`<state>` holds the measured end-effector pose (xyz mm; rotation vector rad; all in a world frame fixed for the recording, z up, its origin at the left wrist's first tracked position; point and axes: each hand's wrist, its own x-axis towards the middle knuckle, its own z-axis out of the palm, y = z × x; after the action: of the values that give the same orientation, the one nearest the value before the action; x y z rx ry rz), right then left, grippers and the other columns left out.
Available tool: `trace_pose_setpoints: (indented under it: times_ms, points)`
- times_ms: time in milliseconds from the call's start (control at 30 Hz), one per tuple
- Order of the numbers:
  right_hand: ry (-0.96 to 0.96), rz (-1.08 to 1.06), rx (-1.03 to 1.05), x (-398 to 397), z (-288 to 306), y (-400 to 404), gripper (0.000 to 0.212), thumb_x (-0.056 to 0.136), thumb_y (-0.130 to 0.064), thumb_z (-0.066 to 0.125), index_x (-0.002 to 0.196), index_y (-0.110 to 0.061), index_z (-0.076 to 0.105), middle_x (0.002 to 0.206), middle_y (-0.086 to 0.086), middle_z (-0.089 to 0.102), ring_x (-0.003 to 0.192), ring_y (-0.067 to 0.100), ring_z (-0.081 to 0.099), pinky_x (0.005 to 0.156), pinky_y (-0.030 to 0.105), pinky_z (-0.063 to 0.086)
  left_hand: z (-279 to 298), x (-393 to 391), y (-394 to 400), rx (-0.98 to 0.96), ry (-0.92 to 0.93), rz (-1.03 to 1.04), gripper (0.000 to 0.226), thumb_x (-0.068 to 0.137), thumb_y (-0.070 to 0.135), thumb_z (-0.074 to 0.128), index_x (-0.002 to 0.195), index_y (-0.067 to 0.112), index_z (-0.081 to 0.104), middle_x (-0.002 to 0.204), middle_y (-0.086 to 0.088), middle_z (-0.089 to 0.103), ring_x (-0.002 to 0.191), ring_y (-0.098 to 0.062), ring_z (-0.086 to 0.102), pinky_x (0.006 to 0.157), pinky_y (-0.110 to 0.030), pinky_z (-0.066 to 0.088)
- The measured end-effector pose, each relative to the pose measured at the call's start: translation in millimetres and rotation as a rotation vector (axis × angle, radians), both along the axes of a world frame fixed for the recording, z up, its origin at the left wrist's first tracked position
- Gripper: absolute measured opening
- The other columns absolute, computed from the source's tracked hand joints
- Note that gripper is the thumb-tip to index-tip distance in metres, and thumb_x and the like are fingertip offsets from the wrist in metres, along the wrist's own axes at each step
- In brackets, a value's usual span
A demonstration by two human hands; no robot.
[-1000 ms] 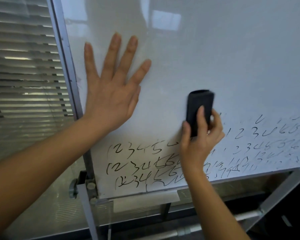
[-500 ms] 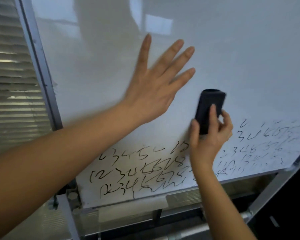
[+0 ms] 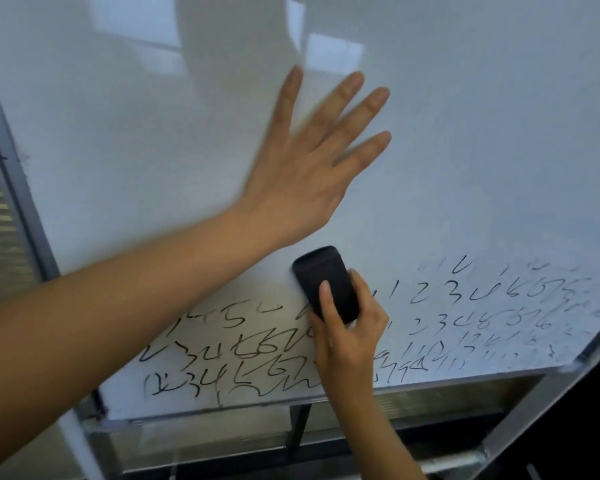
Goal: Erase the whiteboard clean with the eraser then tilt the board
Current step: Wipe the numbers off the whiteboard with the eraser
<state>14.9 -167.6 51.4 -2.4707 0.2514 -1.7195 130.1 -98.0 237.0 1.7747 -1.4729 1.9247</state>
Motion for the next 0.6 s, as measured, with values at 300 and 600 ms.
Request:
trace_pose_setpoints:
  times_ms: [300, 600]
  points:
    - [-0.219, -0.091, 0.031, -18.3, 69.1, -82.7, 0.047, 0.091, -0.011, 0.064, 0.134, -0.015, 0.048, 0.134, 0.029, 0.042, 0.109, 0.042, 0.043, 0.091, 0.049, 0.042, -3.9, -11.0, -10.8, -0.033, 0.015, 0.029, 0.053, 0.089, 0.006, 0.056, 0.140, 0.018, 0.053, 0.152, -0.016, 0.039, 0.140, -0.038, 0.036, 0.103, -0.076, 0.019]
    - [-0.053, 0.040, -0.009, -26.0, 30.6, -70.1, 0.057, 0.085, -0.005, 0.070, 0.131, -0.020, 0.042, 0.128, 0.033, 0.048, 0.105, 0.046, 0.051, 0.087, 0.041, 0.041, -8.2, -35.2, -57.8, -0.033, 0.033, -0.002, 0.053, 0.088, 0.005, 0.058, 0.139, 0.018, 0.054, 0.150, -0.014, 0.042, 0.139, -0.037, 0.038, 0.102, -0.077, 0.018]
